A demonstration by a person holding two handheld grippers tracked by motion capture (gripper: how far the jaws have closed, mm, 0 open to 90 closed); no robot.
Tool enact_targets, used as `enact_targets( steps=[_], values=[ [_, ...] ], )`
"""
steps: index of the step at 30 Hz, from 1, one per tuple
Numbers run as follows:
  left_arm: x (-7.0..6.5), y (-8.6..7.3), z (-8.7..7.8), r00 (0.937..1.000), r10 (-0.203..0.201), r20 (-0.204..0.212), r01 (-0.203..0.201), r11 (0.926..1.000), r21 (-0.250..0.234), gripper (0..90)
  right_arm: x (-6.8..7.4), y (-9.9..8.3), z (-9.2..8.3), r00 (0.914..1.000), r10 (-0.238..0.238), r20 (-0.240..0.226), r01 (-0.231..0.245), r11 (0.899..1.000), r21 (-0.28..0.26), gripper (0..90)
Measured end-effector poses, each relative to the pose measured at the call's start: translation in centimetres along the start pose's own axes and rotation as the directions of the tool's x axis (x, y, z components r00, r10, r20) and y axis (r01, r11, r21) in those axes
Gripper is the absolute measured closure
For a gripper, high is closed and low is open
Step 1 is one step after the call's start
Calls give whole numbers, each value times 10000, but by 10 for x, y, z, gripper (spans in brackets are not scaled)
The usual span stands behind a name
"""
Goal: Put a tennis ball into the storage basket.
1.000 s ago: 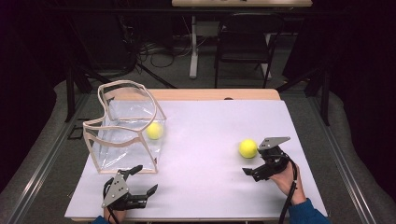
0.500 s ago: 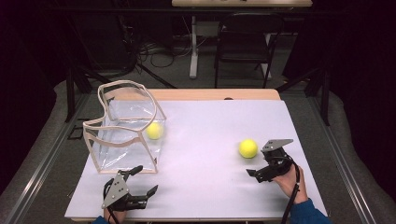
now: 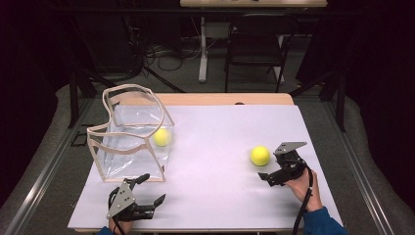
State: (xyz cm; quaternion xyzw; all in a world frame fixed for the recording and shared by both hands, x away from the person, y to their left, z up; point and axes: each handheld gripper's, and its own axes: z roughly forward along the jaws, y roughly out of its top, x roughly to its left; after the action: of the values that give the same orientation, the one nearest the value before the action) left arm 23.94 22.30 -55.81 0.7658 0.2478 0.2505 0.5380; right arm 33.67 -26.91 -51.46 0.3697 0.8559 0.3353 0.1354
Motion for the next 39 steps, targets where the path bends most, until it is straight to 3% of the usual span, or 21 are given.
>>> enact_targets(
  steps=[18,39],
  values=[
    [0,0,0,10000,27,-38,-27,10000,19,159,-8,6,7,9998,122,132,-122,9999,-1,0],
    [0,0,0,10000,25,-13,-25,10000,15,159,-19,25,31,9998,180,47,-180,9998,65,0]
  ],
)
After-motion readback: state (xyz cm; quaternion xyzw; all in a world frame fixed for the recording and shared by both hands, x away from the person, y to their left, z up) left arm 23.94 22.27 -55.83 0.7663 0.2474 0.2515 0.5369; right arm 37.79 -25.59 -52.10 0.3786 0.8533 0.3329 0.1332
